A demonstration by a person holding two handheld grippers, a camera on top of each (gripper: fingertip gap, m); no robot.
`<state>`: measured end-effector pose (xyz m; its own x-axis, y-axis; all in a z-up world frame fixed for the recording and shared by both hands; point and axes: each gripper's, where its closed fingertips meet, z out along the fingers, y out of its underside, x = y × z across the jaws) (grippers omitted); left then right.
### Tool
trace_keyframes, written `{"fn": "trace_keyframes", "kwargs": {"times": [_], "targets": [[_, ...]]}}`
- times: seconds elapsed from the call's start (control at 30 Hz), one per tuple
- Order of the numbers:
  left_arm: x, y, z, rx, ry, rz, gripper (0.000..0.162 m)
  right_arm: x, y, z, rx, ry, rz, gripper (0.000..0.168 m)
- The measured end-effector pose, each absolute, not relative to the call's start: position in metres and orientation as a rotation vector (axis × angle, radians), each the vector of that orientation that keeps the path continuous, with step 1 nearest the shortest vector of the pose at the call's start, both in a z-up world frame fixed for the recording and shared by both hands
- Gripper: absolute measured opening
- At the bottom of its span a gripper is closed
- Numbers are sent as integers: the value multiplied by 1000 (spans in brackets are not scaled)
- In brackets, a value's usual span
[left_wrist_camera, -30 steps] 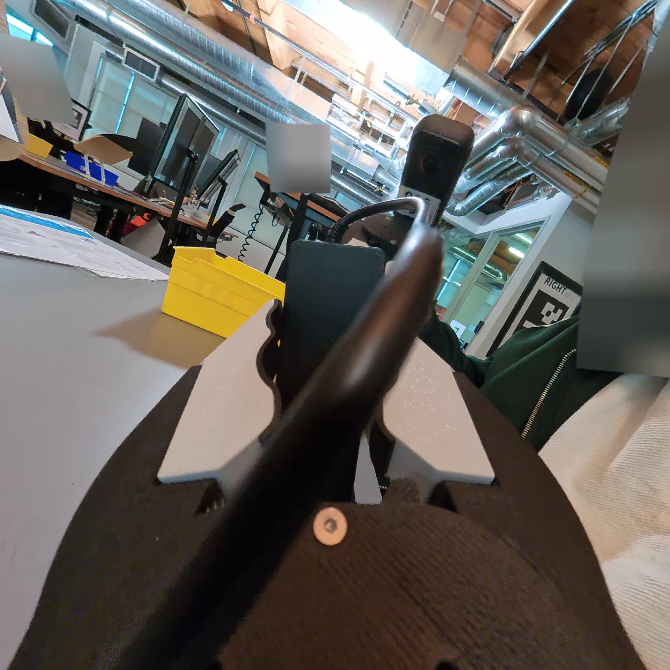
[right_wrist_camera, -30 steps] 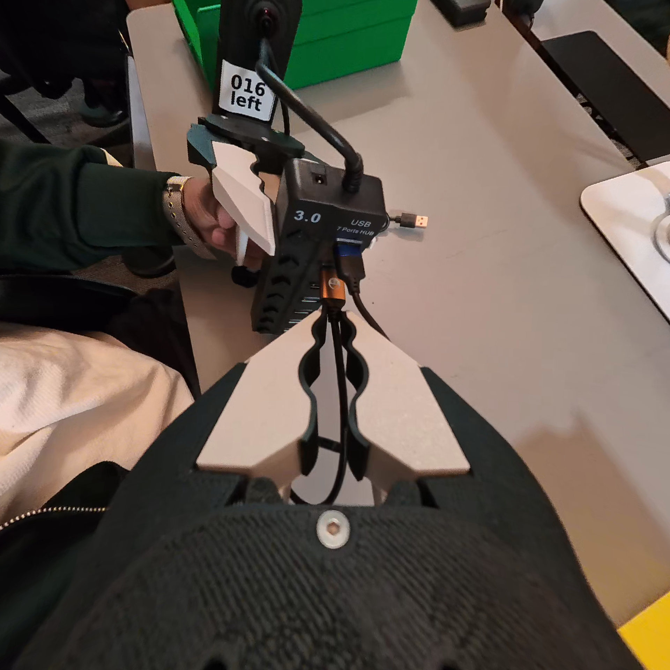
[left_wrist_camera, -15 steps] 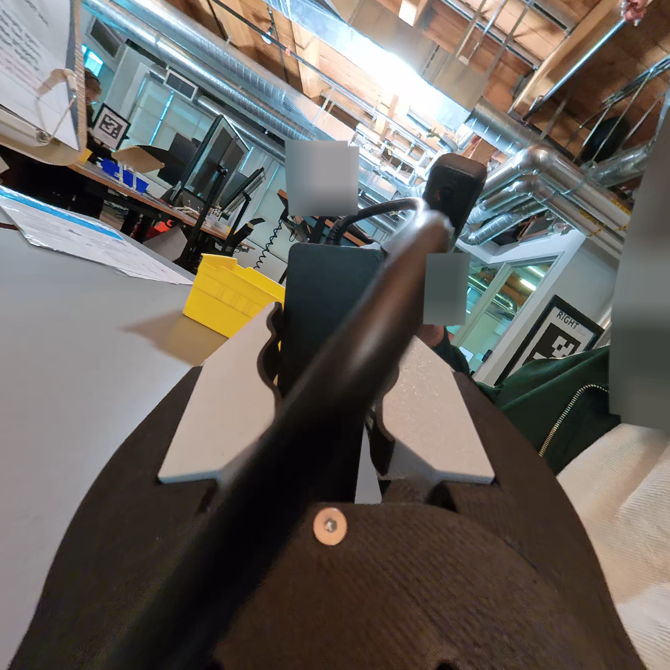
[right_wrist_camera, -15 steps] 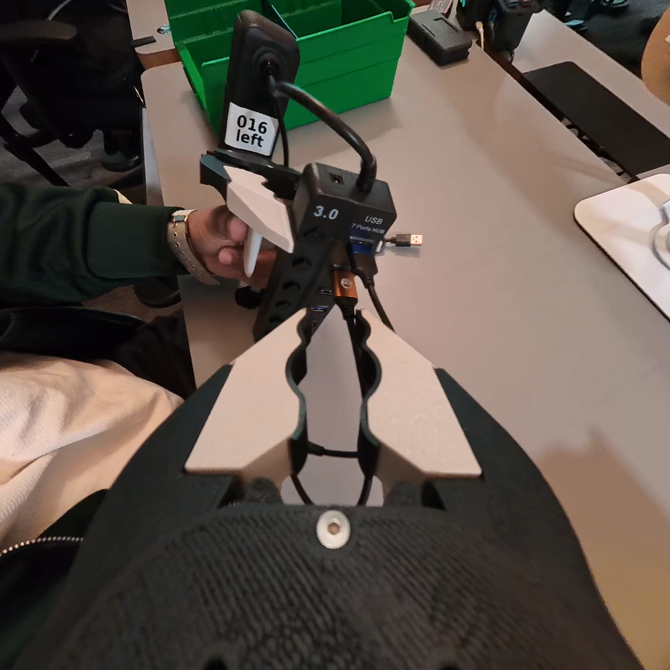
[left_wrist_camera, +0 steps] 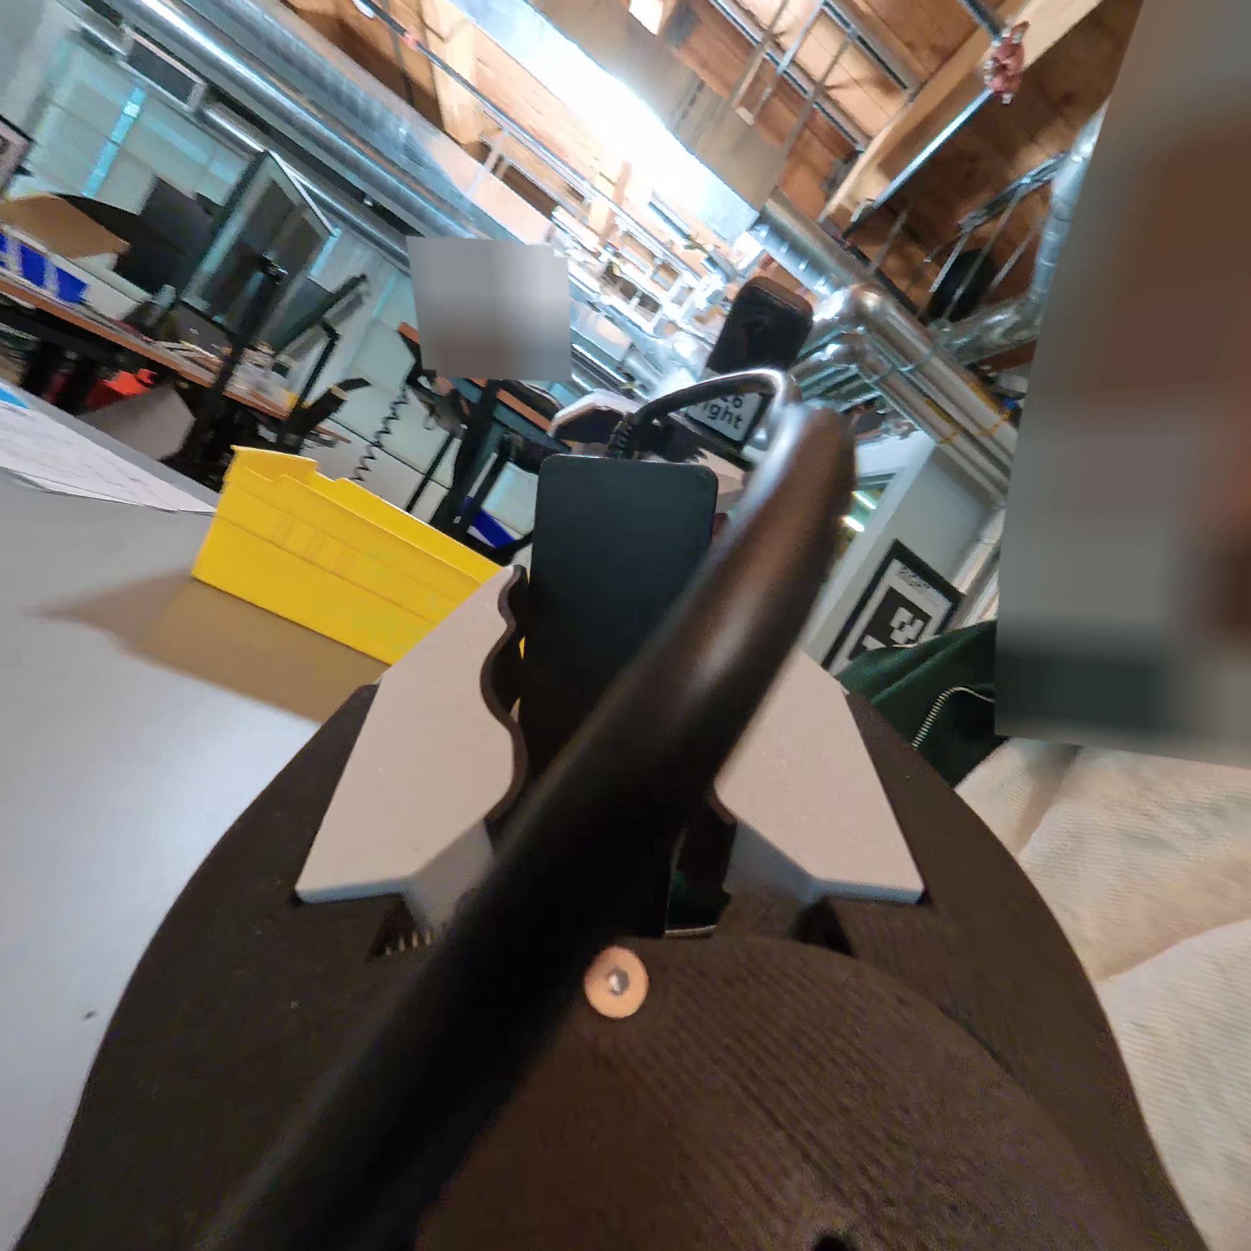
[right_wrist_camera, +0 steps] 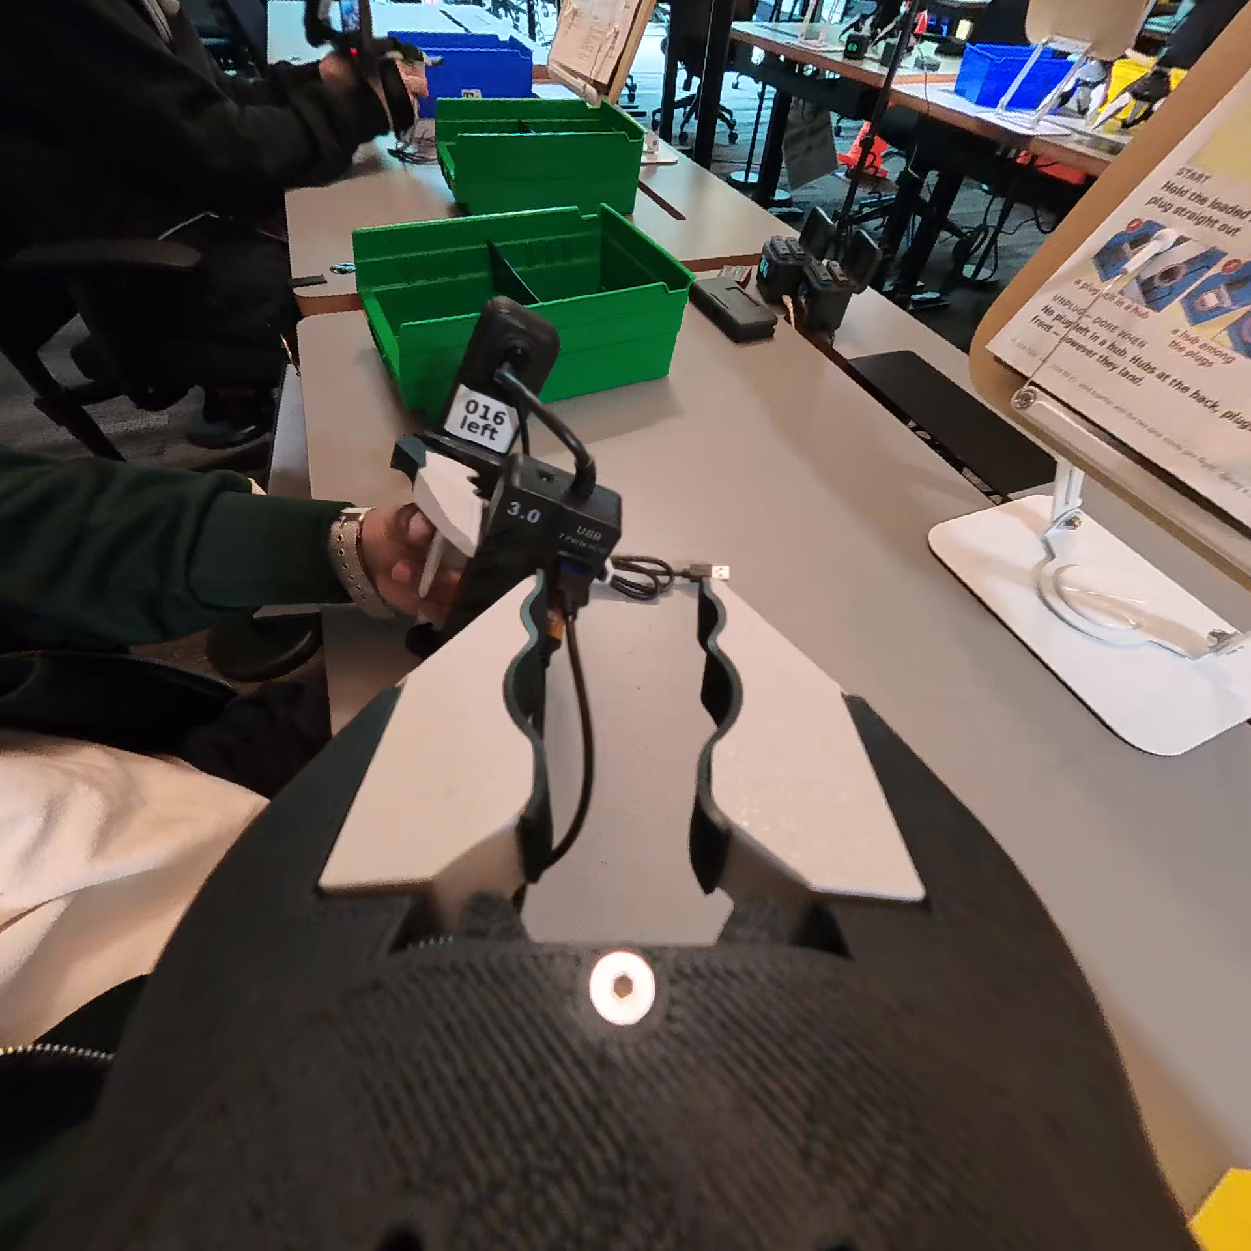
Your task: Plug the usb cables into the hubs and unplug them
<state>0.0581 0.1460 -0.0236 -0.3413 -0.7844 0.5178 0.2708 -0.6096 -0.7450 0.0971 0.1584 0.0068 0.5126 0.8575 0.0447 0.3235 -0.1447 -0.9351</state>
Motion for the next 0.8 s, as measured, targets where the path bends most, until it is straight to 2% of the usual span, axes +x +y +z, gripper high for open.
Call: {"fn": "trace_keyframes", "kwargs": {"times": [0.3,0.43,0.47,0.6,0.7,0.77,0.8], "targets": [[61,124,-18,-1138,795,-2148,50,74,141,3,-1592,-1079,832,46],[63,109,-15,-1107,835,-2271,49,60,127,-3,-1565,-1116,1010,61],[63,105,-15,-1099,849,-2291,57,57,122,-1,-1544,-1117,1078,63],[65,94,-14,-1079,892,-2359,56,50,103,-4,-1525,-1167,1285,69],[67,90,-16,-1099,916,-2378,57,45,94,-12,-1517,-1249,1278,73],[67,89,-15,-1099,912,-2389,57,44,97,-15,-1523,-1255,1209,66],[68,91,-15,-1105,896,-2388,49,45,100,-15,-1530,-1248,1183,59]]}}
